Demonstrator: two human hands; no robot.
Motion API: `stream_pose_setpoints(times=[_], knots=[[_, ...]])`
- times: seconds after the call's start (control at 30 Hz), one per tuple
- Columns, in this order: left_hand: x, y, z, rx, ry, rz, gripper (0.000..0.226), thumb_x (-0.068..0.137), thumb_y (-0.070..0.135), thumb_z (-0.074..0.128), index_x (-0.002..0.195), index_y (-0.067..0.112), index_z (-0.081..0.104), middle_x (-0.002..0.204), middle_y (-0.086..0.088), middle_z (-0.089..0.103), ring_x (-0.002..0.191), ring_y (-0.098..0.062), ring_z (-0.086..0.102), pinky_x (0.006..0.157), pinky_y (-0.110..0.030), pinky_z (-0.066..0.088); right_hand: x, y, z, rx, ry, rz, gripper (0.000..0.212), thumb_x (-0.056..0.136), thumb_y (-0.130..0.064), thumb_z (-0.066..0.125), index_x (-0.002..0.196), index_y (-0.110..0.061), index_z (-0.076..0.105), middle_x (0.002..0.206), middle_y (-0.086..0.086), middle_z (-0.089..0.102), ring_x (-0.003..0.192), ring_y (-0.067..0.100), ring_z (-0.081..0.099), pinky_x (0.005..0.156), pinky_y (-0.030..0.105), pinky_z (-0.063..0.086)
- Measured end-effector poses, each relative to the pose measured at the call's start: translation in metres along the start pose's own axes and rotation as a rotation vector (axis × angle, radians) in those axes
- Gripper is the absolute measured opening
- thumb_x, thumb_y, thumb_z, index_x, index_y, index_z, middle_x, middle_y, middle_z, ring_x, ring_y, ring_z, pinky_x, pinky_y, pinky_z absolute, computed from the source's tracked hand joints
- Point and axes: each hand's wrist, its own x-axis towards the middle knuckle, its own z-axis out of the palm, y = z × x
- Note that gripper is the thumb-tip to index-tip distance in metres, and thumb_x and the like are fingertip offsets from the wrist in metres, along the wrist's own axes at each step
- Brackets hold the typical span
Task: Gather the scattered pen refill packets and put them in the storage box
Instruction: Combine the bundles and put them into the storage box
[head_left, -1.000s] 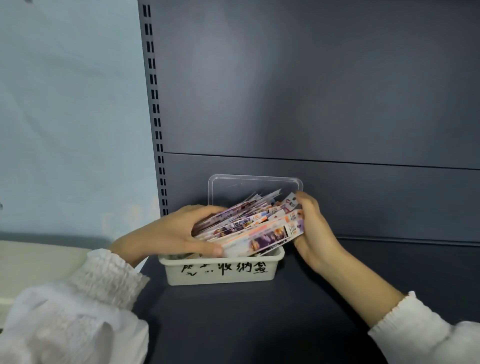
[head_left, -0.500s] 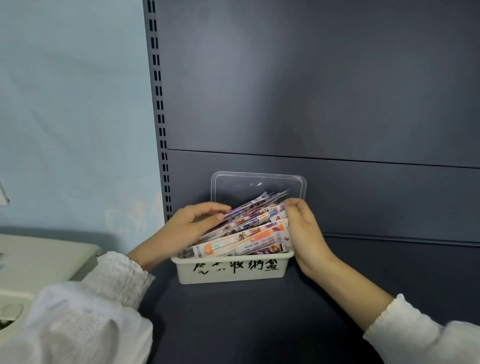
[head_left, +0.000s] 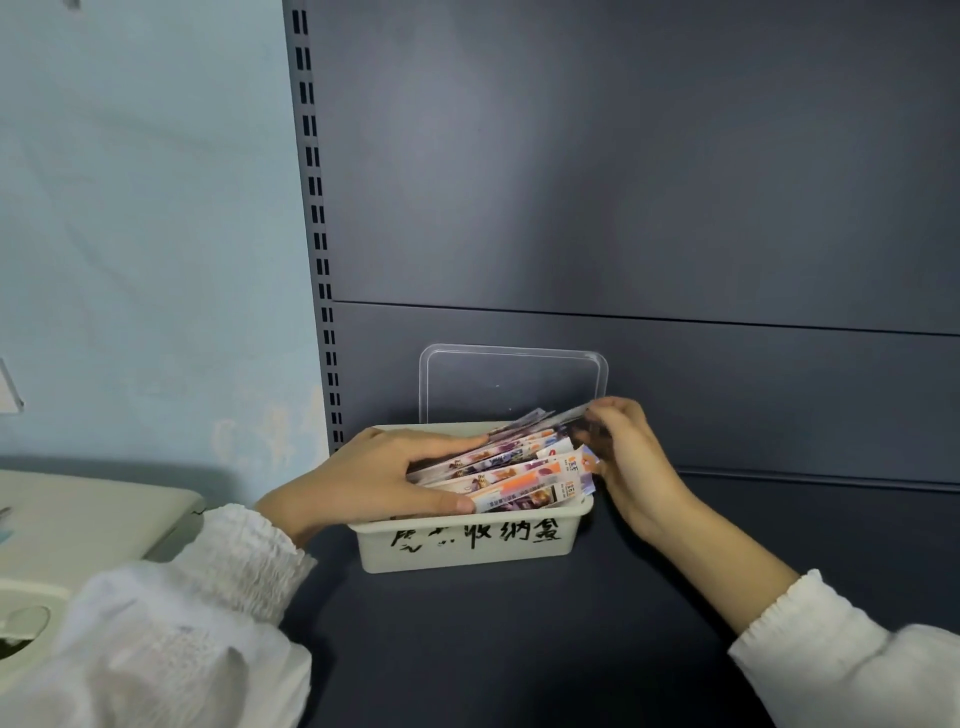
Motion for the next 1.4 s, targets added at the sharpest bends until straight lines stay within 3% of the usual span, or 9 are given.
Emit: stream_pose_setpoints(times=[0.17,0.33,0.47,0.57,0.63,0.83,1.13,1.23,1.4], knots=[[0.0,0.003,-0.001,0.012,-0.037,-0.024,0.066,0.07,0.083,0.043,0.132,0.062,0.036,0.125,0.036,0.054,0.112,0.007,0.053,0.099,-0.024,0.045,0.004,-0.003,-0.008,-0.066,0.019,-0.06,0.02,0.097,-0.017,0.049,0.108,-0.017,0.065,0.119,0.009,0.065,0.111,0.024,0.062,0.101,0.036,0.047],[-0.002,0.003,0.003,-0.17,0.057,-0.019,0.062,0.07,0.075,0.055,0.129,0.062,0.042,0.129,0.034,0.05,0.119,0.006,0.048,0.102,-0.029,0.045,-0.004,0.0,-0.005,-0.23,-0.041,-0.159,0.021,0.093,-0.006,0.057,0.094,-0.018,0.074,0.104,0.004,0.073,0.087,0.014,0.071,0.074,0.024,0.058],[-0.002,0.002,0.005,-0.295,0.113,-0.04,0.066,0.068,0.08,0.051,0.131,0.065,0.035,0.142,0.032,0.039,0.134,0.001,0.035,0.109,-0.037,0.036,-0.006,-0.004,-0.001,-0.235,-0.094,-0.184,0.021,0.094,-0.009,0.055,0.093,-0.017,0.074,0.1,0.006,0.075,0.083,0.017,0.072,0.073,0.025,0.058],[-0.002,0.001,0.005,-0.29,0.096,-0.061,0.06,0.074,0.079,0.043,0.131,0.067,0.032,0.14,0.032,0.041,0.122,0.001,0.046,0.102,-0.035,0.044,-0.007,-0.003,-0.005,-0.243,-0.248,-0.109,0.035,0.101,-0.03,0.041,0.11,-0.016,0.071,0.102,0.009,0.075,0.095,0.024,0.071,0.087,0.032,0.054],[-0.003,0.001,0.004,-0.22,0.059,-0.055,0.056,0.081,0.075,0.04,0.135,0.065,0.029,0.137,0.029,0.045,0.109,0.003,0.053,0.095,-0.031,0.049,-0.007,-0.001,-0.007,-0.245,-0.309,-0.103,0.044,0.102,-0.038,0.031,0.12,-0.019,0.066,0.113,0.002,0.073,0.107,0.016,0.067,0.097,0.031,0.047],[0.0,0.001,0.002,-0.028,-0.053,-0.039,0.058,0.077,0.081,0.035,0.132,0.063,0.036,0.136,0.034,0.049,0.118,0.006,0.052,0.098,-0.029,0.047,0.001,-0.009,-0.021,-0.315,-0.228,-0.274,0.033,0.103,-0.028,0.035,0.118,-0.025,0.064,0.128,-0.013,0.061,0.121,0.003,0.055,0.114,0.033,0.033],[0.008,0.007,0.002,0.084,-0.149,-0.064,0.05,0.082,0.057,0.052,0.131,0.056,0.044,0.138,0.034,0.045,0.127,0.005,0.044,0.107,-0.028,0.038,-0.015,0.0,-0.033,-0.798,-0.571,-0.356,0.028,0.096,-0.025,0.053,0.12,-0.033,0.065,0.134,-0.023,0.054,0.132,-0.013,0.035,0.11,0.013,0.028],[0.013,0.01,0.003,0.095,-0.178,-0.064,0.043,0.09,0.04,0.058,0.133,0.044,0.052,0.139,0.029,0.046,0.128,0.003,0.042,0.109,-0.027,0.034,-0.017,-0.003,-0.034,-0.854,-0.522,-0.476,0.026,0.094,-0.019,0.057,0.116,-0.027,0.068,0.122,-0.017,0.063,0.12,-0.01,0.051,0.103,0.015,0.041],[0.02,0.014,0.012,0.14,-0.179,-0.019,0.045,0.091,0.045,0.054,0.136,0.045,0.047,0.144,0.027,0.042,0.131,0.001,0.039,0.11,-0.033,0.034,-0.011,-0.01,-0.038,-0.776,-0.42,-0.49,0.018,0.086,-0.014,0.068,0.1,-0.025,0.074,0.115,-0.013,0.065,0.111,-0.001,0.058,0.097,0.017,0.044]])
